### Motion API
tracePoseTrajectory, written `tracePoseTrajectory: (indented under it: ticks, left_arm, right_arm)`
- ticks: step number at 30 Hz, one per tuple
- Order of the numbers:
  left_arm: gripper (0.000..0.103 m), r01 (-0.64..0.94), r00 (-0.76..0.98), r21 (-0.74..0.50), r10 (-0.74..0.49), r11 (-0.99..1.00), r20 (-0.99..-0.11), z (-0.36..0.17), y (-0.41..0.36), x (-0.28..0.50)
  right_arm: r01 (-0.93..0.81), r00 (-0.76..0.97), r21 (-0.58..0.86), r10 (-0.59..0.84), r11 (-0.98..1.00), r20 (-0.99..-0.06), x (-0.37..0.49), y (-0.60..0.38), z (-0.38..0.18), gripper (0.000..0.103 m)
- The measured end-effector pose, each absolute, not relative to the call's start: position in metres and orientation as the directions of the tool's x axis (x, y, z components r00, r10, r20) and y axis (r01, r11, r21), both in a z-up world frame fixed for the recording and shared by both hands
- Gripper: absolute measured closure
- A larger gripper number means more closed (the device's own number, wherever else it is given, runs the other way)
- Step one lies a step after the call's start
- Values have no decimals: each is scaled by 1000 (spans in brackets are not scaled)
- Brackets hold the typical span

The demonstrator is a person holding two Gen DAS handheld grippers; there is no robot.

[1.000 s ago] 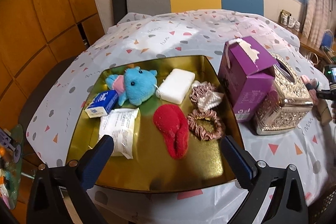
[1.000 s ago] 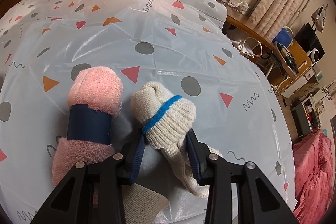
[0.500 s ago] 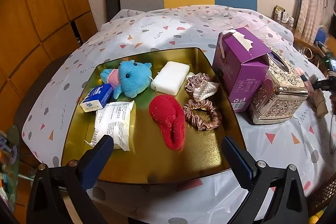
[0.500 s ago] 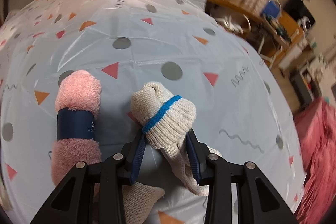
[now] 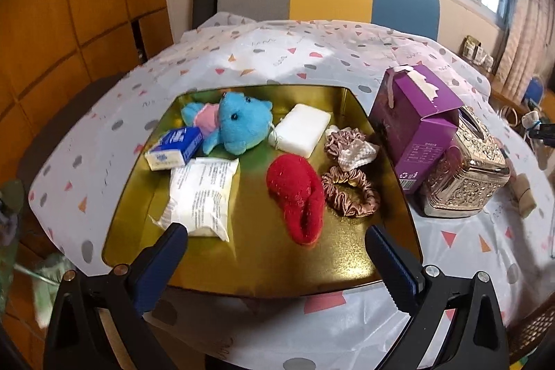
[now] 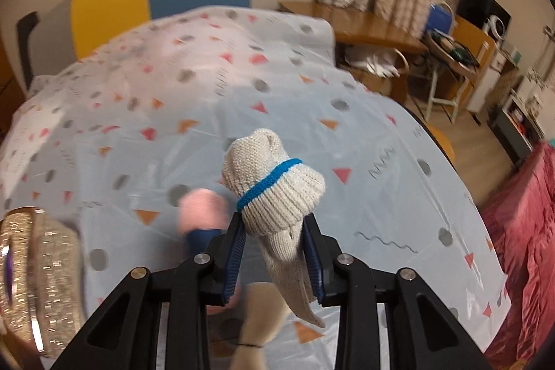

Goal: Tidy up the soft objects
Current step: 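Carry the white glove over the gold tray with the right tool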

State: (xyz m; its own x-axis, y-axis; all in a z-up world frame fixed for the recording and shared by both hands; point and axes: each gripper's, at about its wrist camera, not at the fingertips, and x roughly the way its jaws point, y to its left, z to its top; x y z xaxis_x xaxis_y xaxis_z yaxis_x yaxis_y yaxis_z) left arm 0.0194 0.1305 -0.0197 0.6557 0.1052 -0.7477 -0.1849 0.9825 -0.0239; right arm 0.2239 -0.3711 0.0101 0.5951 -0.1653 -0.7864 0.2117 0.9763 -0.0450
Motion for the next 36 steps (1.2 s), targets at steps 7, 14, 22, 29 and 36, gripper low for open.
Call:
tracePoseTrajectory:
  ticks: [7, 14, 22, 29, 36]
  left_arm:
    - [0, -205, 671, -14, 130, 979, -730, -17, 141, 13]
    - [0, -252, 664, -15, 162, 967, -730, -17, 157, 11]
    - [0, -338, 643, -19, 216, 941, -734, -20, 184, 4]
    - [0, -402, 630, -17, 263, 915, -731, -20, 207, -5]
    - [0, -441, 623, -13, 296, 897, -724, -19, 221, -11]
  right_arm:
    - [70, 660, 33, -21, 997, -751, 214, -316, 38, 72]
    - [-90, 687, 87, 125, 992, -716, 210, -250, 64, 72]
    - [-301, 680, 153, 324, 941, -657, 199, -153, 94, 72]
    - [-484, 612, 172, 472, 858, -635, 178, -61, 98, 72]
    - [-601, 501, 199, 559, 774, -660, 157, 13, 75, 72]
